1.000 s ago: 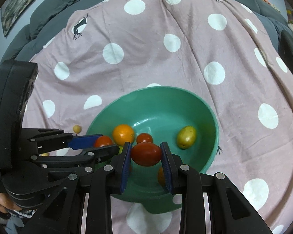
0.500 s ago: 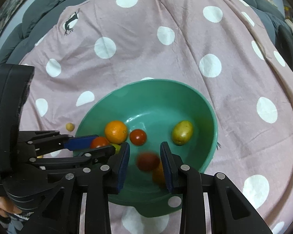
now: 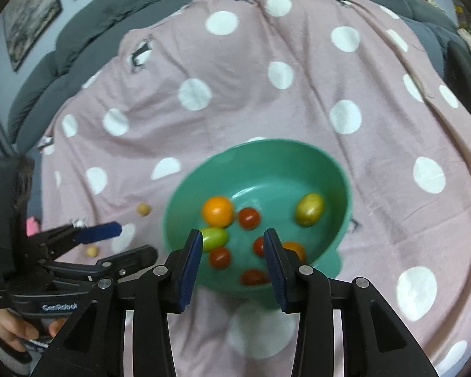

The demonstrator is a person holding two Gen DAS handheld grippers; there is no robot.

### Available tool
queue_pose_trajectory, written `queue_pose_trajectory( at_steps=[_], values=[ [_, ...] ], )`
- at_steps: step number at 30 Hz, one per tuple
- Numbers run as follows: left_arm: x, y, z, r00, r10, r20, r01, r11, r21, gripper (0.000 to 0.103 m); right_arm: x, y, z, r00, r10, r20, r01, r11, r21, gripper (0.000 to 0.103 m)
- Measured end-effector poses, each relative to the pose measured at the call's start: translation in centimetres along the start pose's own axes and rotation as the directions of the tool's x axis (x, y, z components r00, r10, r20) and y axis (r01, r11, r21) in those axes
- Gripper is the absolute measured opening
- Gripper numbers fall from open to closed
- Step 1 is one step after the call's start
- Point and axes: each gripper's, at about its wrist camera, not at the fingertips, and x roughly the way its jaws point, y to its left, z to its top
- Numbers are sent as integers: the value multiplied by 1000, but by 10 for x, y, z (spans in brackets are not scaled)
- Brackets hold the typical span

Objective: Organize fruits
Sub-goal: 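Withdraw both tools from the bowl toward the small yellow fruits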

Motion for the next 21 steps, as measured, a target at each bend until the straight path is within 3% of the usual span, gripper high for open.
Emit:
queue_pose_trajectory(
  at_steps=[4,7,12,16,21],
  values=[
    [-22,55,-47,998,61,-35,-65,989,-135,79,1,21,-15,999,39,-36,-40,998,-42,41],
    [-45,95,-79,995,93,-32,-98,962,-256,79,4,42,-25,995,75,-69,-80,993,-83,41],
    [-70,139,-117,990,141,-30,-142,918,-369,75,21,76,-35,984,122,-132,-139,983,-124,41],
    [-76,156,-124,993,117,-7,-110,905,-411,75,32,103,-41,972,159,-176,-187,970,-158,41],
    [-62,168,-101,995,101,22,-86,927,-365,75,41,130,-46,960,185,-212,-228,953,-198,41]
  ],
)
